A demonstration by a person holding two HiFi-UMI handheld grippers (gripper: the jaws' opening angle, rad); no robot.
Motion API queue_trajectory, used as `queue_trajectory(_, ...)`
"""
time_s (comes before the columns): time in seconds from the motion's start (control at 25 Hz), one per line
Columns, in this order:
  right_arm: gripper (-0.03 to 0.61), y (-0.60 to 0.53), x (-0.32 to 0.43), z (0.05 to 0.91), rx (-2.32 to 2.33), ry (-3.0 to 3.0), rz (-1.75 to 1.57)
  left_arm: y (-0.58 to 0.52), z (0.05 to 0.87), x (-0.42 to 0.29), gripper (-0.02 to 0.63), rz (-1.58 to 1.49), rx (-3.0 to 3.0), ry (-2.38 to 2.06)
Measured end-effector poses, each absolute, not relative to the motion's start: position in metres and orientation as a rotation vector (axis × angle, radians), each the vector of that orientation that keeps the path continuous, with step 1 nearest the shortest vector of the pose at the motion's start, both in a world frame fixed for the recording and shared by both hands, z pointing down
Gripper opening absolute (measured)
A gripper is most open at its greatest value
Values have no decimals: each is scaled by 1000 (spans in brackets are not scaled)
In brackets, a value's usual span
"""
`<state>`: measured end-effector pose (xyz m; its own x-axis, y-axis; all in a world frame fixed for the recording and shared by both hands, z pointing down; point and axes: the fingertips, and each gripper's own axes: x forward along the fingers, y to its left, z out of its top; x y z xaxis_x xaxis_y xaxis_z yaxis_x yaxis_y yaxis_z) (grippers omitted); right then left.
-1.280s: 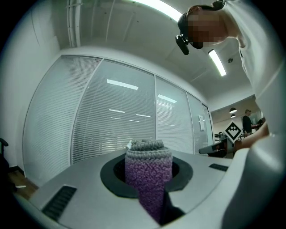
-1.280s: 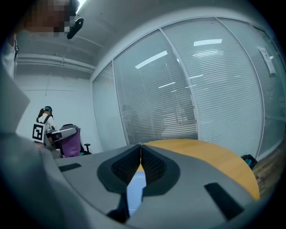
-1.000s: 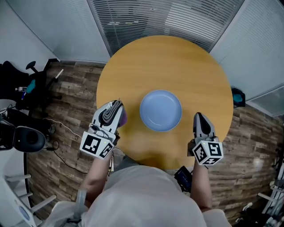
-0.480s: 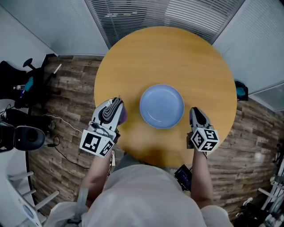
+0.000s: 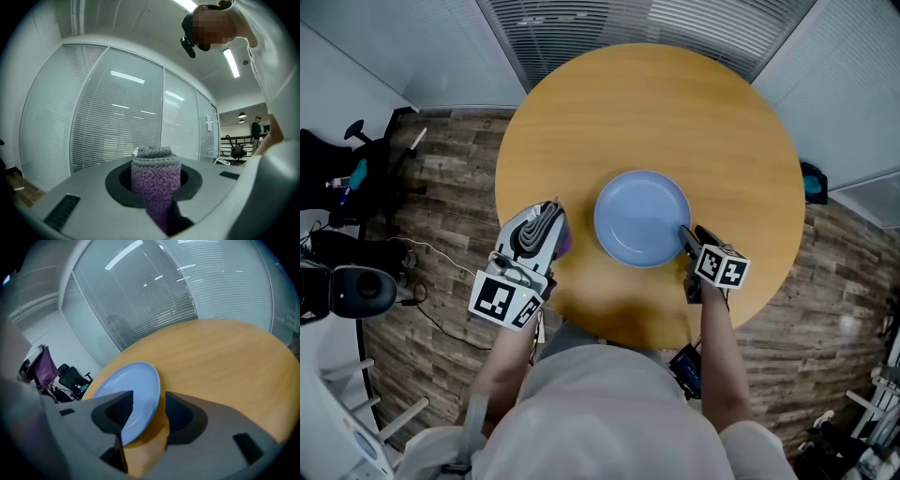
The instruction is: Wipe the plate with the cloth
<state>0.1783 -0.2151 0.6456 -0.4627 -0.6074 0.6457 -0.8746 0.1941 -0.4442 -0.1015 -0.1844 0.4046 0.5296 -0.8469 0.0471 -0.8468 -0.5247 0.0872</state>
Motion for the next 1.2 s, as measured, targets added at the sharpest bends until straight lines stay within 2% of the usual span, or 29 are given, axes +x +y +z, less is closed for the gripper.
queue_trajectory(0.48, 210, -214, 164, 680, 1346, -2068, 1379, -186, 411, -109, 83, 26, 2644, -1484)
queue_trajectory(0.72, 67, -214, 173, 686, 1395, -2008, 1320, -186, 414, -111, 83, 38, 2638, -1484)
queue_trajectory(0.92, 40, -218, 176, 676, 1463, -2025, 1412, -183, 414, -109, 83, 39, 2640, -1482)
queue_trajectory(1.2, 34, -227, 172, 639, 1481, -2114, 1276, -180, 410, -106, 83, 32, 2651, -1479)
